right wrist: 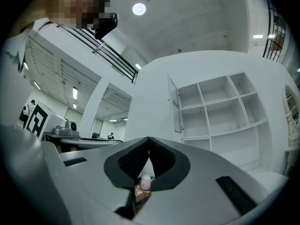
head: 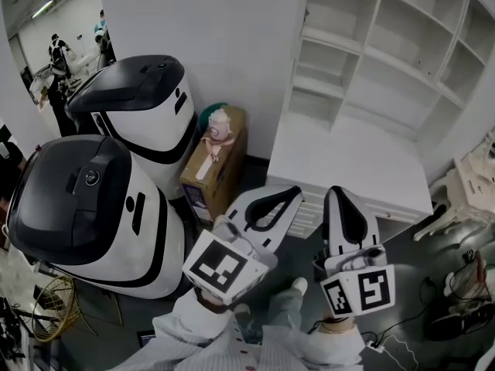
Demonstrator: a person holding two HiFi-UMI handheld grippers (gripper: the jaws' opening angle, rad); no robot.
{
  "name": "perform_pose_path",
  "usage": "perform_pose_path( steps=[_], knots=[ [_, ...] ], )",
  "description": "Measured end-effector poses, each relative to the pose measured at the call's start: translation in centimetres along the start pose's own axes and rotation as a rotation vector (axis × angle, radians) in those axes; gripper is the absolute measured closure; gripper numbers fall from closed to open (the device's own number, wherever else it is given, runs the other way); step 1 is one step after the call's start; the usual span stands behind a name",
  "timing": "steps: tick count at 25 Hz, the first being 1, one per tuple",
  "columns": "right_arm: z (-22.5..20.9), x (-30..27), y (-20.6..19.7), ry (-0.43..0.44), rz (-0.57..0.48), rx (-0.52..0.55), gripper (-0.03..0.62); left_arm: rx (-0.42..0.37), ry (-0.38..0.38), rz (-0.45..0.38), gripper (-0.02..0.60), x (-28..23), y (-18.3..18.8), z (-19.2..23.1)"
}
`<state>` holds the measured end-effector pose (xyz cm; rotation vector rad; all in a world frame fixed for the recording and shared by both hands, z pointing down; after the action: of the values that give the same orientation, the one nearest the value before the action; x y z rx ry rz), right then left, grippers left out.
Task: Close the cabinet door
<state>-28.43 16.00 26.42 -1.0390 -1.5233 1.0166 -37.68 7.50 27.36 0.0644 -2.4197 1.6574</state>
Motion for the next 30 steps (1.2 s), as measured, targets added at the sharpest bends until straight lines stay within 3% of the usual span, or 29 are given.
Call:
perform_pose_path(
  steps=[8,17,30],
  knots=[
    [-5.3,-2.8,-0.5,0.035,0.005,-0.036,0.582,-0.009,0.029,0.029,0.571,-5.3,-2.0,0.8],
    [-14.5,-7.6,0.9,0.131,0.026,-0.042,0.582,-0.049,0.087,0.051,0.571,-16.2,-3.1,2.2],
    [-26.9,-9.1,4.3,0.245,0.031,-0.024,0.582,-0.079,0.214,0.077,0.571,-28.0,-3.7,-0.1]
  ],
)
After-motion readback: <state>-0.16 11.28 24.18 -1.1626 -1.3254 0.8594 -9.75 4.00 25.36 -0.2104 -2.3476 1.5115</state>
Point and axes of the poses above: the fingertips, and each gripper's own axes: x backward along the fingers, z to its left, y out of its top, the point moved 6 cm from there along x, backward along the fingers, and after that the axes turned 15 degrees about -x, right-handed, at the moved point
